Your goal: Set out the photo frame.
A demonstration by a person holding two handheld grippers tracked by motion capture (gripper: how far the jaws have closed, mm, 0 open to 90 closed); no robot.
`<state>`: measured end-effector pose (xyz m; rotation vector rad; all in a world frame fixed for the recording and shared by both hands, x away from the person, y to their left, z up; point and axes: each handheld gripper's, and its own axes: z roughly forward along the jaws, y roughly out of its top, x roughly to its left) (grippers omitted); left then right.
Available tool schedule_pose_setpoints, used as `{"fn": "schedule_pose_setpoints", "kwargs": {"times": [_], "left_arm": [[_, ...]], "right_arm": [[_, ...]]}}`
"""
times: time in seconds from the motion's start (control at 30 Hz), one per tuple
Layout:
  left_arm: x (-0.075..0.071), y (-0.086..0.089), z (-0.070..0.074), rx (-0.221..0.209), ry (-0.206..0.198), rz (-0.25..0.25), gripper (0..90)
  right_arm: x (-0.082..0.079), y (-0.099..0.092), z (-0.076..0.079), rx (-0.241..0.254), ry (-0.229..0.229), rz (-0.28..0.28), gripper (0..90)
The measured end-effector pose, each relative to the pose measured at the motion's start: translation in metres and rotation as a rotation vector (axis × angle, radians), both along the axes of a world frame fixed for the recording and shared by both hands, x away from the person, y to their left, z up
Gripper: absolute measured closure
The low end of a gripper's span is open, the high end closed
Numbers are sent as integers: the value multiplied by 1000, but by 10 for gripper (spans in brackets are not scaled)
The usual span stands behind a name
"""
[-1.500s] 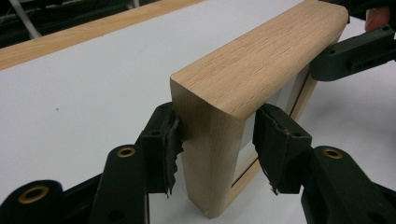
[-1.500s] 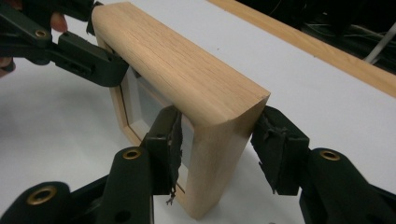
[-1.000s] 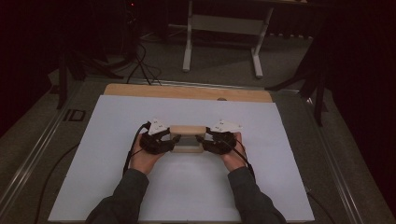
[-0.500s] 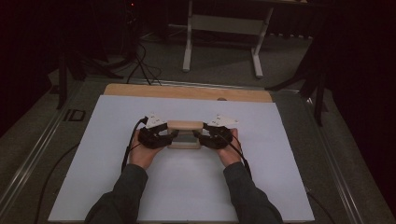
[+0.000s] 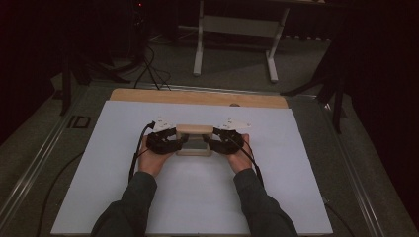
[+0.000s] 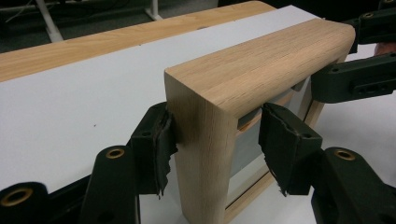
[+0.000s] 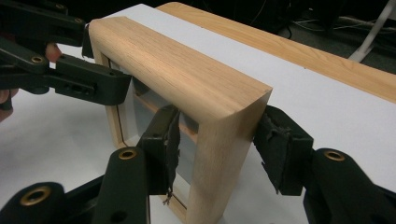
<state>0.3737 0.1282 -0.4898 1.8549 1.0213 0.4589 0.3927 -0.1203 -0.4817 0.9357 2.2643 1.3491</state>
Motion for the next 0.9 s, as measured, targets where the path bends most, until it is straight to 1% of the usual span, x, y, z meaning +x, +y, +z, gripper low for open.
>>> {"fn": "schedule_pose_setpoints", "kwargs": {"times": [0.13,0.3,0.5,0.73,0.9], "left_arm": [[1,-1,-1,3,1,8,453],[2,-2,-1,-6,4,21,451],[4,-3,-3,-19,14,44,452],[8,-2,-4,-18,15,33,447],[12,-2,-5,-24,16,15,443]], "right_arm": [[2,0,-1,-1,6,2,505],[4,0,-2,0,11,1,505],[8,0,-8,-24,36,3,517],[9,0,-9,-20,43,-8,519],[9,-1,-9,-25,46,-16,523]]}}
